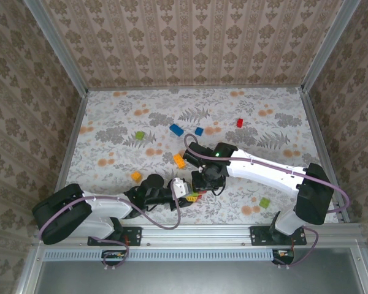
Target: Assemble a carrot with lego
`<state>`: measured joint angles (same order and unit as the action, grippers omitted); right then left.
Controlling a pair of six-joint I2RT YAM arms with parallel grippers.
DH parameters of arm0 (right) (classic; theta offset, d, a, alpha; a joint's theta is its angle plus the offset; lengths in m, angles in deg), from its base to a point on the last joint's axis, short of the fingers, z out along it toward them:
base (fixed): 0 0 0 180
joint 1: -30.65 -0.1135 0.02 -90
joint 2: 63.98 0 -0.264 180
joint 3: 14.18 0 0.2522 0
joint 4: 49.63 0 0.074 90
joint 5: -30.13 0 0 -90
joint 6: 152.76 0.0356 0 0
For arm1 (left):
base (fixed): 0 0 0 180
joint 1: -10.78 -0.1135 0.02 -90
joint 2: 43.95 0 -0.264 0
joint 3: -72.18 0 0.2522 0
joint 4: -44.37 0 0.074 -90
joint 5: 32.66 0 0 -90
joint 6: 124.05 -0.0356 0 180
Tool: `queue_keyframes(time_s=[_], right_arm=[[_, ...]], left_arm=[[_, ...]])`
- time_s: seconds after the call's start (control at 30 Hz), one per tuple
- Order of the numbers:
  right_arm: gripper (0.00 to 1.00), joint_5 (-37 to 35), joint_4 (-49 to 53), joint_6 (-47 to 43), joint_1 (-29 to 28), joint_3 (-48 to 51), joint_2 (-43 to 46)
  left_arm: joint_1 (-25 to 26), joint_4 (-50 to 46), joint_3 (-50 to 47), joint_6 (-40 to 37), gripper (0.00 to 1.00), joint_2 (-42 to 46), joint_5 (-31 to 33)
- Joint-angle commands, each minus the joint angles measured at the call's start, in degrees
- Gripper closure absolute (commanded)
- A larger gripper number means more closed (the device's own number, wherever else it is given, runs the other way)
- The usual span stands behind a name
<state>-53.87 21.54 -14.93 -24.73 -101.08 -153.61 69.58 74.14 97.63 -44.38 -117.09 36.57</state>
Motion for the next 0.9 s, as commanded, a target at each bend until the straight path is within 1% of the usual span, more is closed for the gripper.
queue_keyframes(time_s=[0.0, 0.43, 0.63, 0.87], right_arm=[[0.75, 0.9, -1.3, -0.5, -0.5, 2.2, -2.9], [0.74, -0.7, 2.3, -2.1, -2.4, -1.1, -7.2], [0.74, -0.6, 2.3, -2.2, -2.6, -1.8, -7.3], [0.64, 2.7, -1.3, -2.4, -2.6, -1.4, -6.7]], left_arm=[[0.4, -4.1, 0.6, -1.6, 0.74, -2.0, 1.6], [0.3, -4.2, 0.8, -1.6, 0.74, -2.4, 2.0], [0.4, -4.4, 1.0, -1.7, 0.74, -2.8, 2.2], [0.4, -4.5, 1.1, -1.7, 0.74, -2.8, 2.4]])
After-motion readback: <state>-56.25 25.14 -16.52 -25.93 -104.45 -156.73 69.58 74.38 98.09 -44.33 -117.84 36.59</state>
